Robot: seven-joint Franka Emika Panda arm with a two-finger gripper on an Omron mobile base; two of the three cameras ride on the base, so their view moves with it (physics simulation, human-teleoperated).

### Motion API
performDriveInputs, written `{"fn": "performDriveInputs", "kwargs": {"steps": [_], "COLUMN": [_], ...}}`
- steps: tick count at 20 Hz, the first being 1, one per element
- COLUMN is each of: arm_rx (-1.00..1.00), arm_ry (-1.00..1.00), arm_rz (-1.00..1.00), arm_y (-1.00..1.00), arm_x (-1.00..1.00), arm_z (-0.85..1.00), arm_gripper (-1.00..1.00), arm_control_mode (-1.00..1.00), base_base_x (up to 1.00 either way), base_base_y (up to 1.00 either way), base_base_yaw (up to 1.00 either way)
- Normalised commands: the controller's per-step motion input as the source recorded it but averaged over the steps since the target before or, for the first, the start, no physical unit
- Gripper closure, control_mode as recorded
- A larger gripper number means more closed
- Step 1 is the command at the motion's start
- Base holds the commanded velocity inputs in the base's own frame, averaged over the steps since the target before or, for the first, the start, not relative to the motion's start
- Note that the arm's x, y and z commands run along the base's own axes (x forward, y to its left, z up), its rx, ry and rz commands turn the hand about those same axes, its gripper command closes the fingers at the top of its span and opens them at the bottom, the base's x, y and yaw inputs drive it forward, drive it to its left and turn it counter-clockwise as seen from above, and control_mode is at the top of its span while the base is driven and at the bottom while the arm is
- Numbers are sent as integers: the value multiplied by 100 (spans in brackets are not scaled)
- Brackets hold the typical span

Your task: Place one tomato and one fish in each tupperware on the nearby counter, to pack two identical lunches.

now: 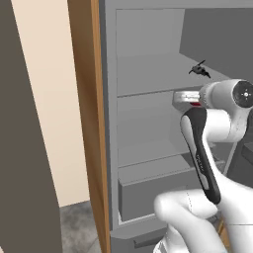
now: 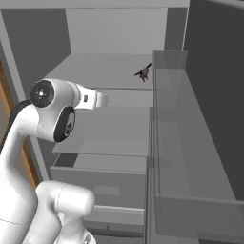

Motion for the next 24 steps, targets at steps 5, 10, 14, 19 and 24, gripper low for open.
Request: {"fn": "performDriveInputs", "kwargs": {"steps": [5,10,14,19,24], "arm_rx": [-4,-6,0,0,0], "arm_ry": [-3,5,0,0,0], "arm_rz": [3,0,0,0,0], "arm_y": [20,11,0,0,0], "arm_x": [-96,-69,0,0,0], "arm_z": [5,7,0,0,0], "arm_gripper": [100,100,100,100,100], "arm_control_mode": [-100,100,100,100,100], "base_base_x": [0,-20,-100,-100,-91], "base_base_y": [0,0,0,0,-3], "base_base_yaw": [0,0,-1,-6,-25]}}
